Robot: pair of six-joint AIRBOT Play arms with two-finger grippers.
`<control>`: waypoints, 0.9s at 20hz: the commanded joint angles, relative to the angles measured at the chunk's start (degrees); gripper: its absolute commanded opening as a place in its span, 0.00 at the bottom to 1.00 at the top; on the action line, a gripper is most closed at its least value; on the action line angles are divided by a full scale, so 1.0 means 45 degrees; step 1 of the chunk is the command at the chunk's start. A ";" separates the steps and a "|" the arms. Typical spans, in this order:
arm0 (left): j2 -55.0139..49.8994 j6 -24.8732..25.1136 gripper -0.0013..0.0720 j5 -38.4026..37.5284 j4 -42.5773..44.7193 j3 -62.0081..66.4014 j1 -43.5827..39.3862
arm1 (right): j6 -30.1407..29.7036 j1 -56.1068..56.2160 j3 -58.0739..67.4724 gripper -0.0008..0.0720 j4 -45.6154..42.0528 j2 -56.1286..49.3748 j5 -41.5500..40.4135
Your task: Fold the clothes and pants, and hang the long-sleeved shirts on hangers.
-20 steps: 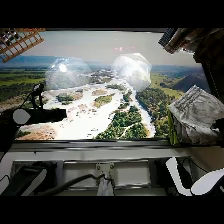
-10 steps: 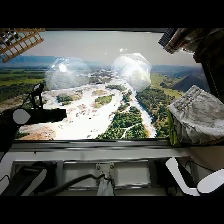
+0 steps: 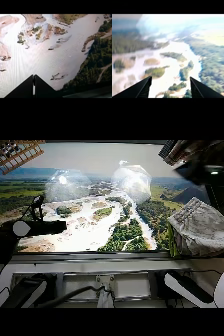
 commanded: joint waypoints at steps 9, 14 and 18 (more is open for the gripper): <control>0.0005 0.0000 0.03 0.0005 0.0005 -0.0005 0.0005 | -0.0510 0.5163 0.0039 0.75 -0.3449 -0.0350 0.0063; 0.0005 0.0000 0.03 0.0005 0.0005 -0.0005 0.0005 | -0.0510 0.5163 0.0039 0.75 -0.3453 -0.0350 0.0068; 0.0005 0.0000 0.03 0.0005 0.0005 -0.0005 0.0005 | -0.0510 0.5163 0.0039 0.75 -0.3449 -0.0350 0.0063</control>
